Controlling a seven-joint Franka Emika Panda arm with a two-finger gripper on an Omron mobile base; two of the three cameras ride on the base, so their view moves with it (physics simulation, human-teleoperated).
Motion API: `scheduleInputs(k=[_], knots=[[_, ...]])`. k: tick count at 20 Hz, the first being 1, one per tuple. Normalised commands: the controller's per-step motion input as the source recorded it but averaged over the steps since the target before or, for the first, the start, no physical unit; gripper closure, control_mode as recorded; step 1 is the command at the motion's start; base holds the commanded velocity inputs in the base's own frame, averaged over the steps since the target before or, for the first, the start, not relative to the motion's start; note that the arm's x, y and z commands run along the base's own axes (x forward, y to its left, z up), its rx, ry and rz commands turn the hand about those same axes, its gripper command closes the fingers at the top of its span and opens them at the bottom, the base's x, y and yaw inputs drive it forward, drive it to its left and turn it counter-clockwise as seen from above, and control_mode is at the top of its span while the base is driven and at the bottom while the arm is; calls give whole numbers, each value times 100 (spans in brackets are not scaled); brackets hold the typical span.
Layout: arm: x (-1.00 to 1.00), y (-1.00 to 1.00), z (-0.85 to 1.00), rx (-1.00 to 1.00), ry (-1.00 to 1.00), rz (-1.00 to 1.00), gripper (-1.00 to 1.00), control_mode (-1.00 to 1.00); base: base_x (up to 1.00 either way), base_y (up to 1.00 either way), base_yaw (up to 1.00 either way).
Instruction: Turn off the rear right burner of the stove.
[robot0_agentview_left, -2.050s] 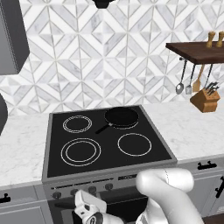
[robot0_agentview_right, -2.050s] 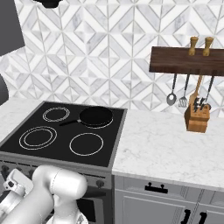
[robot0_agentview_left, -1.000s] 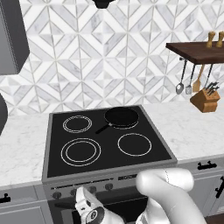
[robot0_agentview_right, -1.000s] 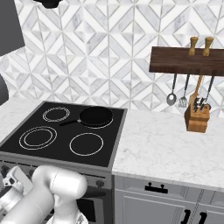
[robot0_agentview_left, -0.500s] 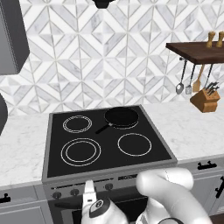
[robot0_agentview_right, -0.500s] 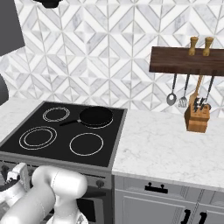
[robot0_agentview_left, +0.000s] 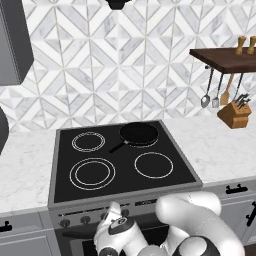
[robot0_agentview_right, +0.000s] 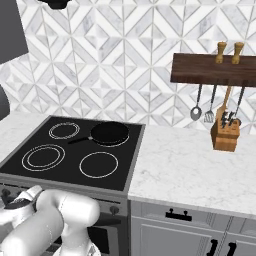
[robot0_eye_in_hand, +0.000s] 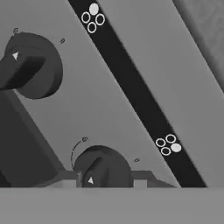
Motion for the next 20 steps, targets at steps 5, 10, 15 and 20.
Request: scheduleInputs(k=[5, 10, 15, 20], knots=[[1, -12, 0, 64, 22, -16, 100, -100, 0, 0, 0], [6, -1, 0, 60, 19, -19, 100, -100, 0, 0, 0], [1, 0, 0, 52, 18, -21, 100, -100, 0, 0, 0], [0, 0, 0, 43, 14, -24, 100, -100, 0, 0, 0]])
